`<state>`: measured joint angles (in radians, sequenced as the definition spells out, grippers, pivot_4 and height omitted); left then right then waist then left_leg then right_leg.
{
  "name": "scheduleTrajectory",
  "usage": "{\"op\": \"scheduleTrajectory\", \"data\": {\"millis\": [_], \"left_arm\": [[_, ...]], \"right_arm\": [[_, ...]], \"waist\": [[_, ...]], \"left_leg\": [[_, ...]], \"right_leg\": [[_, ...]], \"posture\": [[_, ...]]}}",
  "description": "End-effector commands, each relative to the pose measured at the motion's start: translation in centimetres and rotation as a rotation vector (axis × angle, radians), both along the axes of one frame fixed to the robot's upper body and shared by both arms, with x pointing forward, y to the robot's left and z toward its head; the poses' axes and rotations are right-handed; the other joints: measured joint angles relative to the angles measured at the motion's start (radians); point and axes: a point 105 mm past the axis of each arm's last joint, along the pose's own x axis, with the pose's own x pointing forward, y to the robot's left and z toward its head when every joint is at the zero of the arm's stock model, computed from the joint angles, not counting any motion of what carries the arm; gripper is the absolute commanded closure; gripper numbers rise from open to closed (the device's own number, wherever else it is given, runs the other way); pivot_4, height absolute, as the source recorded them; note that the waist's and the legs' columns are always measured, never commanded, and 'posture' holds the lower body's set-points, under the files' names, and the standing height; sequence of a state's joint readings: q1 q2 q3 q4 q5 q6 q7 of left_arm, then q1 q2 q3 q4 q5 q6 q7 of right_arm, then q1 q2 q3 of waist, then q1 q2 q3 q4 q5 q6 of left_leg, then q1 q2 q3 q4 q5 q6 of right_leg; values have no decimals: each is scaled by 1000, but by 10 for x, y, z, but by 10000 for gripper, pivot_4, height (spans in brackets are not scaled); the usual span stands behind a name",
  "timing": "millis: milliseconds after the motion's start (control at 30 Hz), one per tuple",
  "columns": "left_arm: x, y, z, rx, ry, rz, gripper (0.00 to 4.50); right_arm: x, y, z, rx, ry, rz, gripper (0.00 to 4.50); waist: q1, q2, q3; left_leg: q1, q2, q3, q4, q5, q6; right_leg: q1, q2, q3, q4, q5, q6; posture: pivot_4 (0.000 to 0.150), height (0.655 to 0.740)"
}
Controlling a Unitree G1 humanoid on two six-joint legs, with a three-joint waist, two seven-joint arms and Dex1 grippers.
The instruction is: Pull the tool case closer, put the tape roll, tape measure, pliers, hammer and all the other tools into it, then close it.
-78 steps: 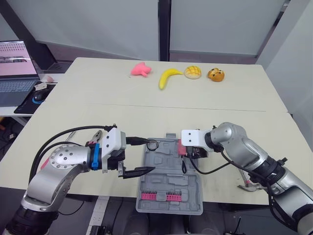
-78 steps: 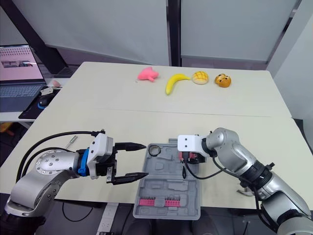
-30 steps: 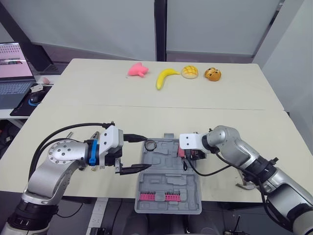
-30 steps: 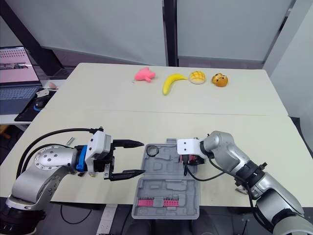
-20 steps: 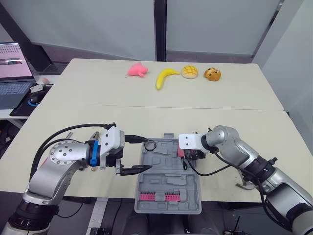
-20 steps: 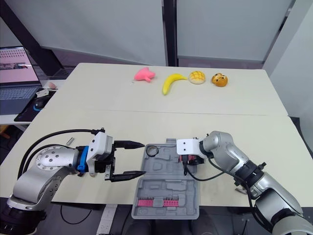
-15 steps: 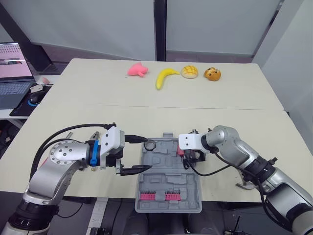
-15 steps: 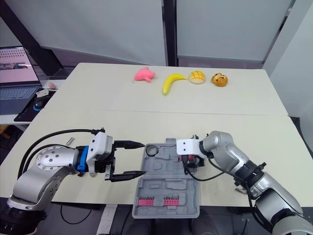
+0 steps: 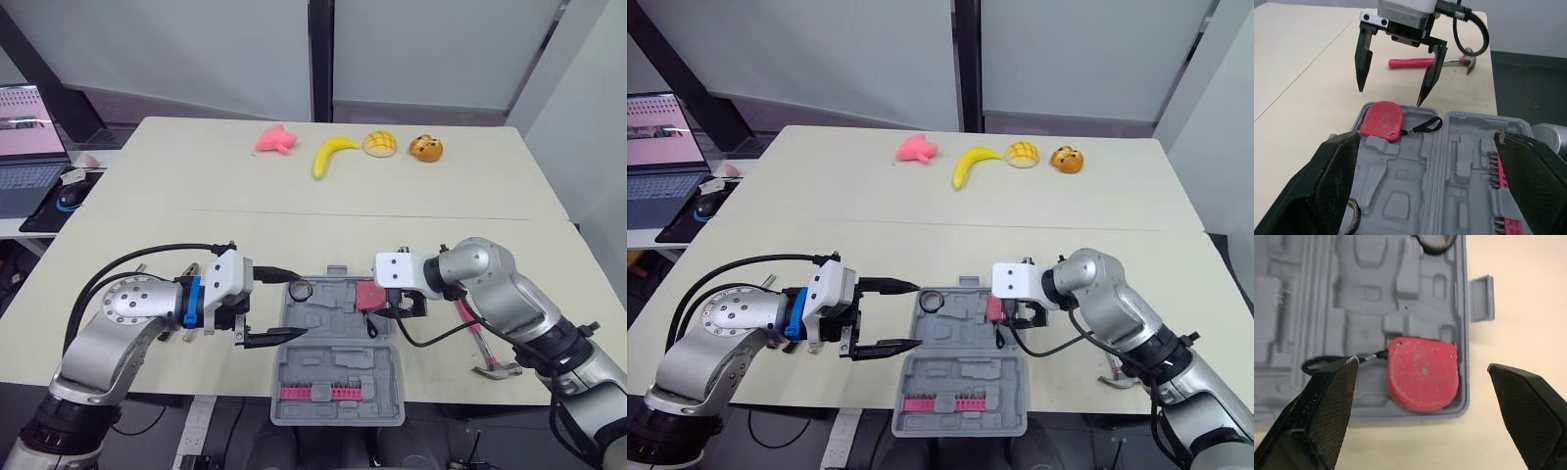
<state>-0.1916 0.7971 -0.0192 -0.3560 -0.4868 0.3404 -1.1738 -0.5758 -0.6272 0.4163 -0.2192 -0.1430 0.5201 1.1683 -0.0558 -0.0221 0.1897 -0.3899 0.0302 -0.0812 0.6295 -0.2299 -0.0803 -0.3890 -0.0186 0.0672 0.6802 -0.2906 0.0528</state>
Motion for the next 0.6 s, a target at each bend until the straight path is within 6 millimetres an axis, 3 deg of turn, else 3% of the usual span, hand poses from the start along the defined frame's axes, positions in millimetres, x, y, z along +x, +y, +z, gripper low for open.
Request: {"op": "scheduleTrajectory", "data": {"millis": [33, 133, 300, 467, 600], "left_arm": [[-3, -4, 6, -3, -30, -41, 0], [-3, -3, 6, 0, -28, -46, 0], [-3, -4, 5, 5, -25, -56, 0], [-3, -5, 6, 13, -25, -69, 0], [-1, -5, 7, 17, -28, -72, 0]], "right_arm": [[-12, 5, 15, 179, -42, 61, 290], [-14, -2, 10, 251, -61, 22, 6396], [-10, -3, -2, 340, -83, -46, 21971], [-3, -2, -15, 395, -106, -105, 30110], [0, -1, -23, 401, -109, -119, 30110]], "waist": [[1, 0, 0], [1, 0, 0], [-3, 0, 0], [-1, 0, 0], [-1, 0, 0]], "left_leg": [[0, 0, 0, 0, 0, 0], [-1, 0, 0, 0, 0, 0], [0, 0, 0, 0, 0, 0], [0, 0, 0, 0, 0, 0], [0, 0, 0, 0, 0, 0]], "right_leg": [[0, 0, 0, 0, 0, 0], [0, 0, 0, 0, 0, 0], [0, 0, 0, 0, 0, 0], [0, 0, 0, 0, 0, 0], [0, 0, 0, 0, 0, 0]], "posture": [[1500, 7400], [1500, 7400], [1500, 7400], [1500, 7400], [1500, 7400]]}}
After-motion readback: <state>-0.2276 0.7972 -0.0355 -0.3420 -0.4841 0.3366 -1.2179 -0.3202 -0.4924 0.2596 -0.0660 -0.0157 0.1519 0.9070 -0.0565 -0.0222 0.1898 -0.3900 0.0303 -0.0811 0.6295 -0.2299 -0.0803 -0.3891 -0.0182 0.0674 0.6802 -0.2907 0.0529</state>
